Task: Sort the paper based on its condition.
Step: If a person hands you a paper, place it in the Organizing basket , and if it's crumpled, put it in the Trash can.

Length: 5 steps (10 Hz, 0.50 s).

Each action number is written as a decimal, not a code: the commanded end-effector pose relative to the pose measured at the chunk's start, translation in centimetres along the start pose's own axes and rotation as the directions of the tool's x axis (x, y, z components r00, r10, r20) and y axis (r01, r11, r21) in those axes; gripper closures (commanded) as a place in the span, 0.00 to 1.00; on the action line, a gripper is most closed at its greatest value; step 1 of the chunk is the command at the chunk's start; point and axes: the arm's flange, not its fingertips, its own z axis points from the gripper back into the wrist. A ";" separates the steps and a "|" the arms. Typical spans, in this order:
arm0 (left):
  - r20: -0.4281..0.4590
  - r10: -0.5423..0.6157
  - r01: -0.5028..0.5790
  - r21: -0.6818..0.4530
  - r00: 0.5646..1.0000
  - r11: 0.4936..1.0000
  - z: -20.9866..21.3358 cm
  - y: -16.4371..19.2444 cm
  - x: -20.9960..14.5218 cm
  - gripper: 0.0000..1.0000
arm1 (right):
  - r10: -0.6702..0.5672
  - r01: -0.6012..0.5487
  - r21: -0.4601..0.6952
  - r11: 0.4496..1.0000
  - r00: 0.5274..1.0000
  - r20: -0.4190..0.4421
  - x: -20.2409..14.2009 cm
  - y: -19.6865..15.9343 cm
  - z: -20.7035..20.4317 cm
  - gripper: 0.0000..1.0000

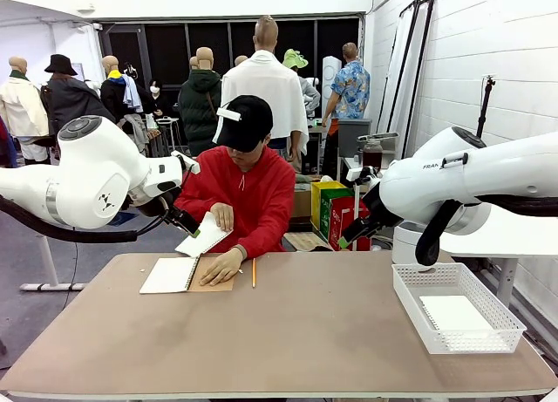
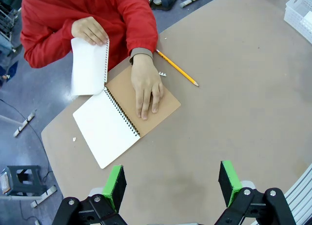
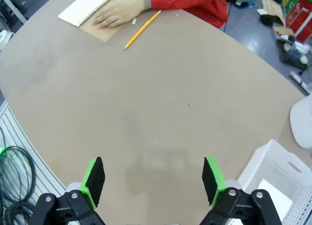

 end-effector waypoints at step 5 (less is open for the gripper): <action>-0.003 0.002 -0.002 -0.001 1.000 1.000 0.0 0.1 -0.1 0.00 | 0.004 -0.004 -0.002 1.000 1.000 -0.005 0.0 0.1 0.0 0.00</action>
